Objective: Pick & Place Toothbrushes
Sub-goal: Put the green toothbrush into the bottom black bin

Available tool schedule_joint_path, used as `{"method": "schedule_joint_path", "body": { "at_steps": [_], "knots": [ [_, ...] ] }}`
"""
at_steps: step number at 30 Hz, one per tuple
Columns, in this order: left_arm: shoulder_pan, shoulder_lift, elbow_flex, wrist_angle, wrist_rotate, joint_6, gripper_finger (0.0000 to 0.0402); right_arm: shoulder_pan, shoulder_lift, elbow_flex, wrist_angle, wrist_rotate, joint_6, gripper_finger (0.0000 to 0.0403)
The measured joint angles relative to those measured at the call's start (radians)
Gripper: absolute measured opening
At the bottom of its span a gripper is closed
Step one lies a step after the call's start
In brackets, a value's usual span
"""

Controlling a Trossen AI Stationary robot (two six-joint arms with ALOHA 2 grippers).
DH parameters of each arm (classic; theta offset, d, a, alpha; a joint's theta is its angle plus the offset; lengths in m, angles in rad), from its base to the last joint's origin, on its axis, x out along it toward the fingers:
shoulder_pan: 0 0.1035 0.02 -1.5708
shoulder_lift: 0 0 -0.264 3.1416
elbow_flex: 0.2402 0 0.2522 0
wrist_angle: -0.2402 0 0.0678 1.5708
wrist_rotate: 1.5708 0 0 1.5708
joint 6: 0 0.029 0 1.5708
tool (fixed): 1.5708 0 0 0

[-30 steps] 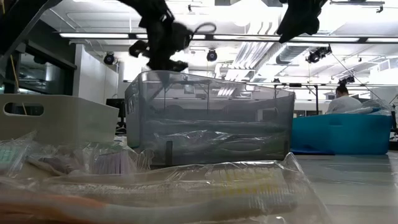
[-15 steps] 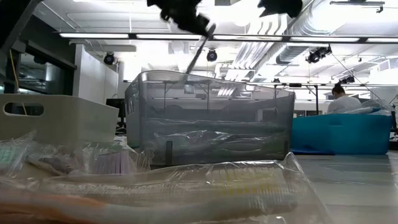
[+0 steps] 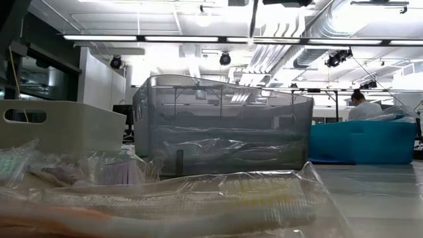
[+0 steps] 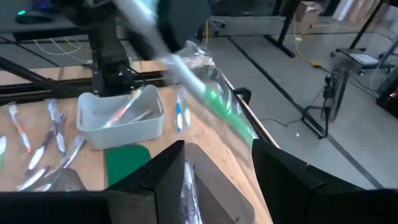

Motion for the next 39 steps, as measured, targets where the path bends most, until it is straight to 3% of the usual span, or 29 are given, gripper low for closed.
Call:
{"method": "schedule_joint_path", "body": {
  "at_steps": [9, 13, 19, 22, 26, 32, 39],
  "knots": [
    [-0.067, 0.001, 0.0, 0.069, -0.013, -0.038, 0.0, 0.033, 0.003, 0.0, 0.035, -0.013, -0.024, 0.0176],
    [-0.1, 0.001, 0.0, 0.069, -0.012, -0.039, 0.0, 0.049, 0.004, 0.0, 0.035, -0.03, -0.017, 0.0133],
    [-0.131, 0.001, 0.0, 0.077, -0.033, -0.05, 0.0002, 0.099, 0.005, -0.001, 0.025, -0.034, -0.028, 0.0028],
    [-0.132, 0.001, 0.0, 0.076, -0.031, -0.076, 0.0017, 0.132, 0.005, -0.002, 0.02, -0.031, -0.022, 0.0023],
    [-0.13, -0.015, 0.0, 0.033, -0.055, -0.055, 0.0065, 0.162, 0.005, -0.002, 0.012, -0.035, 0.057, 0.0023],
    [-0.133, -0.106, -0.001, -0.184, -0.178, 0.019, 0.0133, 0.196, 0.002, -0.001, -0.042, -0.03, 0.142, 0.0023],
    [-0.149, -0.242, -0.001, -0.466, -0.429, 0.025, 0.0141, 0.195, 0.038, 0.0, -0.079, -0.16, 0.221, 0.0023]
  ]
}}
